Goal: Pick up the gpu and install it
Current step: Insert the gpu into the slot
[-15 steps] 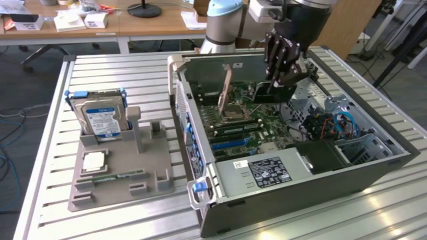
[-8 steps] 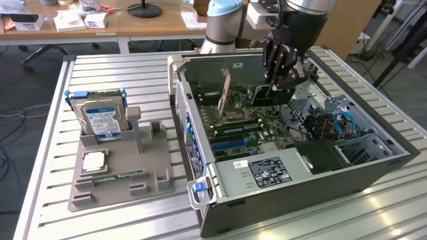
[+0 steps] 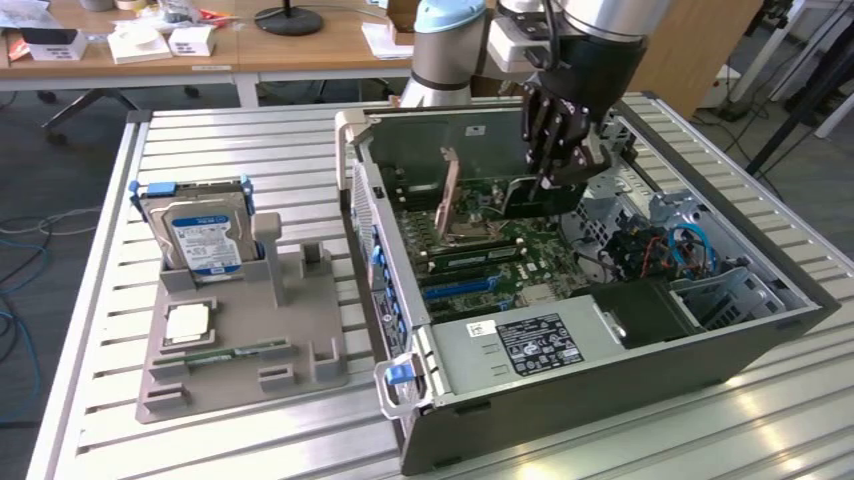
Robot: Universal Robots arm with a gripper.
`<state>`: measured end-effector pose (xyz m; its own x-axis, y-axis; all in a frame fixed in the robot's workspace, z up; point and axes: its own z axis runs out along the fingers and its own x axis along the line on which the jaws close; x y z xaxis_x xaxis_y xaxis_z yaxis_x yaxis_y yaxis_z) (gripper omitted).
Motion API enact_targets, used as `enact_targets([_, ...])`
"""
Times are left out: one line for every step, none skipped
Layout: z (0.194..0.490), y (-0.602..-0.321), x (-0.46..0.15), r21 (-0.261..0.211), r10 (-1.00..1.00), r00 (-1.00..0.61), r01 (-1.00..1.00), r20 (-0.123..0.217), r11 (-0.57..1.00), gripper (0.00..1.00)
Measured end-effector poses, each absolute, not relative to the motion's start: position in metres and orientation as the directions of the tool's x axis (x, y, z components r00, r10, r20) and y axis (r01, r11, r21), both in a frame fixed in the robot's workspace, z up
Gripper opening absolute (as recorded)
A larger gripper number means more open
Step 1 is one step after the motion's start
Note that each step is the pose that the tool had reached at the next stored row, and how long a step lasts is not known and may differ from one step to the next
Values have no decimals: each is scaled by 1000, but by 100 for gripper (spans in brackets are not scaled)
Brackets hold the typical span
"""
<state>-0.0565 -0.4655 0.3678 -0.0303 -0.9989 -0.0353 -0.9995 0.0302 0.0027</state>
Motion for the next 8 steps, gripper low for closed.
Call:
enact_targets([367,-465,-57,2,-999,-29,-1000,-35,29,27])
enact_targets([365,-465,-57,2,-999,-28,-1000,-35,28,27])
enact_targets([364,-465,-58,2,-999,-27,-1000,-35,27,27])
enact_targets([362,-465,-58,2,-999,-27,-1000,-35,27,27])
enact_targets([361,-465,-58,2,-999,-26,-1000,-35,26,27])
enact_targets([359,-465,-59,2,-999,-25,-1000,-35,25,27])
enact_targets([358,-465,-59,1,-999,-25,-1000,-35,25,27])
enact_targets([356,-465,-59,1,-999,-24,-1000,-35,24,27])
